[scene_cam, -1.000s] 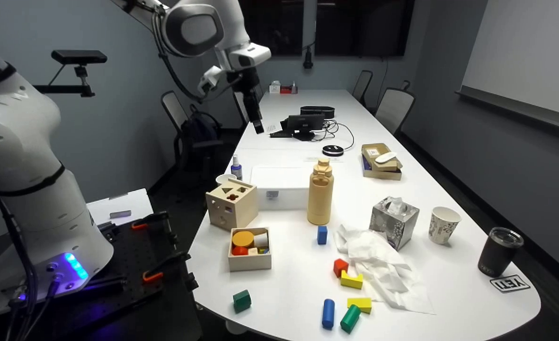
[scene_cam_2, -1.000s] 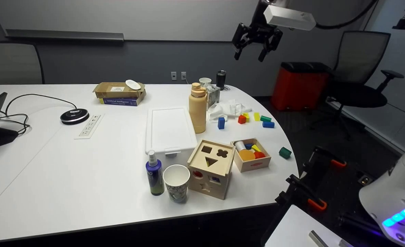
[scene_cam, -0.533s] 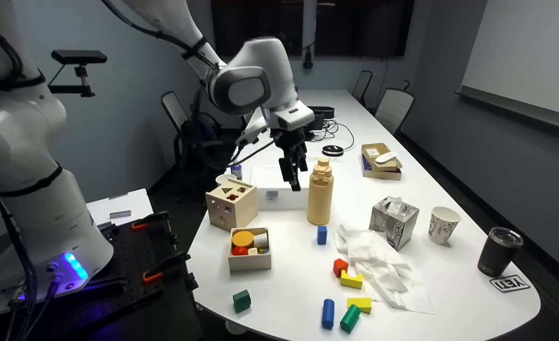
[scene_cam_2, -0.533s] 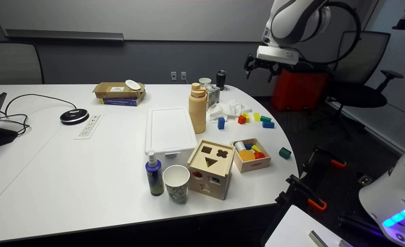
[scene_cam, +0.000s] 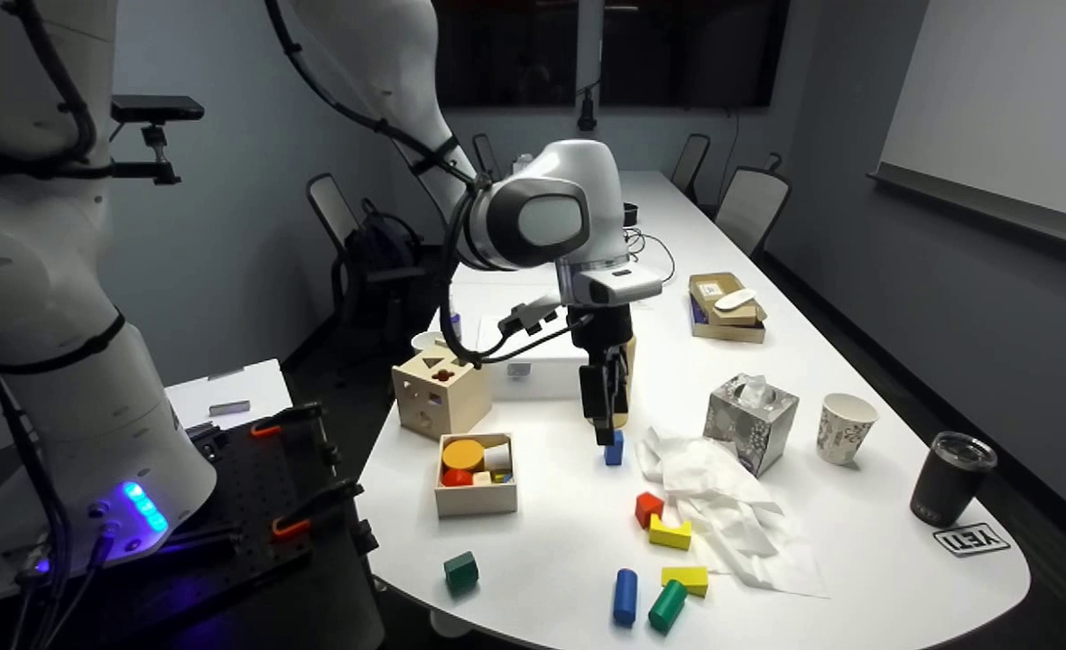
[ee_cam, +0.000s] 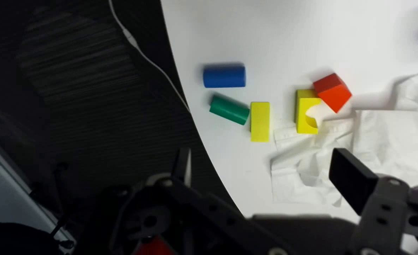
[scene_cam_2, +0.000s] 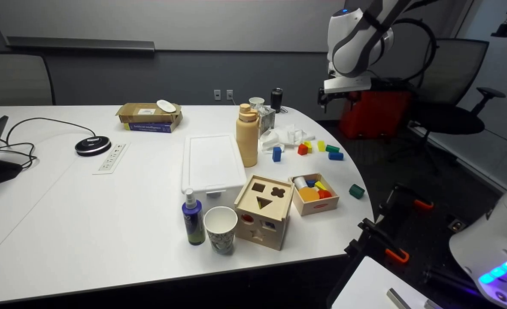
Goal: Pick up one green block and place it in the box
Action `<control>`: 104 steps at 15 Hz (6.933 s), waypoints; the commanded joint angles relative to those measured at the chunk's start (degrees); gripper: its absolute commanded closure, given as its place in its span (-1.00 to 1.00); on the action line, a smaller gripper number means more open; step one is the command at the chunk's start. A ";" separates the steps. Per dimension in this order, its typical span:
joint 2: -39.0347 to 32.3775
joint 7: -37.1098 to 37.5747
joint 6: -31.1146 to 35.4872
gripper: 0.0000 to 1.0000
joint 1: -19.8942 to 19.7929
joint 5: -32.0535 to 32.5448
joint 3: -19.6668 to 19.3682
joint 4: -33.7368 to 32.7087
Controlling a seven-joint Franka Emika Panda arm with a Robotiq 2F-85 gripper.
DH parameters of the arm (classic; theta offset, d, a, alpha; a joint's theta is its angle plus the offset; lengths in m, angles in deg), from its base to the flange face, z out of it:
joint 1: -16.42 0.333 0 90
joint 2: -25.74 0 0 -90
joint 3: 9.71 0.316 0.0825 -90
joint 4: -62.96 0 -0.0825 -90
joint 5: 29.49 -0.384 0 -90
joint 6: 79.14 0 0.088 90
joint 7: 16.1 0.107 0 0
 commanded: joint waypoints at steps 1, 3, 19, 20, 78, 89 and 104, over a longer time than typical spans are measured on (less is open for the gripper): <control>-6.26 -4.37 -6.04 -1.00 2.31 3.03 -2.25 -5.57; -9.09 -8.30 -7.50 -1.00 2.51 4.31 -2.52 -7.25; -19.11 -24.60 -6.51 -1.00 1.63 4.99 -2.53 -15.26; -19.11 -28.34 -6.03 -1.00 0.71 4.85 -1.30 -14.80; -18.53 -73.96 -15.74 0.77 0.08 7.92 15.33 -4.00; -15.41 -73.04 -14.74 0.77 1.78 7.13 18.97 0.51; -19.23 -69.24 -10.22 0.77 3.84 5.98 18.99 -4.37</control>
